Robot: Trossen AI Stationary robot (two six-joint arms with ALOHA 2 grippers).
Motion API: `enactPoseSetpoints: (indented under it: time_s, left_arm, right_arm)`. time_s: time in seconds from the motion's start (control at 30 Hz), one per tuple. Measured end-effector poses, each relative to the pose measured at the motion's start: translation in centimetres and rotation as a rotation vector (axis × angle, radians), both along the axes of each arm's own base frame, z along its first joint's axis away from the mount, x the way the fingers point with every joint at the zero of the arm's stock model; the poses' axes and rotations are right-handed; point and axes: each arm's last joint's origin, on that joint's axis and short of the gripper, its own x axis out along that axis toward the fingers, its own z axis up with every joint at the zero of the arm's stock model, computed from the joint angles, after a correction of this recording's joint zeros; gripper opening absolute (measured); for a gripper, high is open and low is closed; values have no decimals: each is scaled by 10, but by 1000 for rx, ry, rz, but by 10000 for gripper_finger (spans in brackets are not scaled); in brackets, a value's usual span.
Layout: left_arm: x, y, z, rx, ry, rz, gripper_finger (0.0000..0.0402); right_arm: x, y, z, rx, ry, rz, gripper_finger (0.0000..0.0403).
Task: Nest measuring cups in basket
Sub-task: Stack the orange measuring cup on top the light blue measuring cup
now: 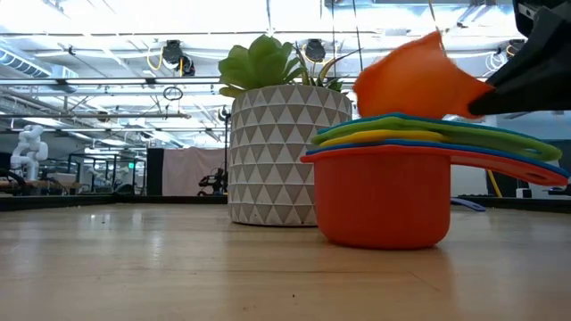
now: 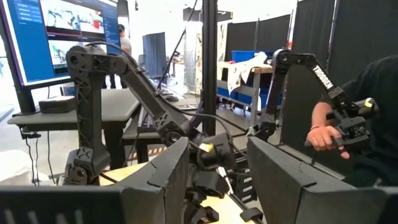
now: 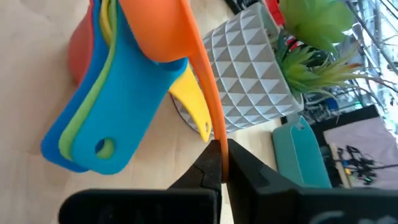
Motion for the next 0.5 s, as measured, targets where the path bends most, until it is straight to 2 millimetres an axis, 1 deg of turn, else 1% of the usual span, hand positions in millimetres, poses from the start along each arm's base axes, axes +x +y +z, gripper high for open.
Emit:
enactPoseSetpoints:
  time_s: [0.13, 0.3, 0.5]
  left_arm:
    - [0, -3, 0, 11, -7, -9, 165]
    - [-1, -6, 0, 13, -8, -19, 165]
    - [-1, -7, 0, 14, -6, -20, 165]
  right_arm:
    - [5, 6, -2, -7, 20, -33, 0]
    - [3, 8, 0, 8, 17, -49, 0]
    - [7, 9, 5, -37, -30, -66, 0]
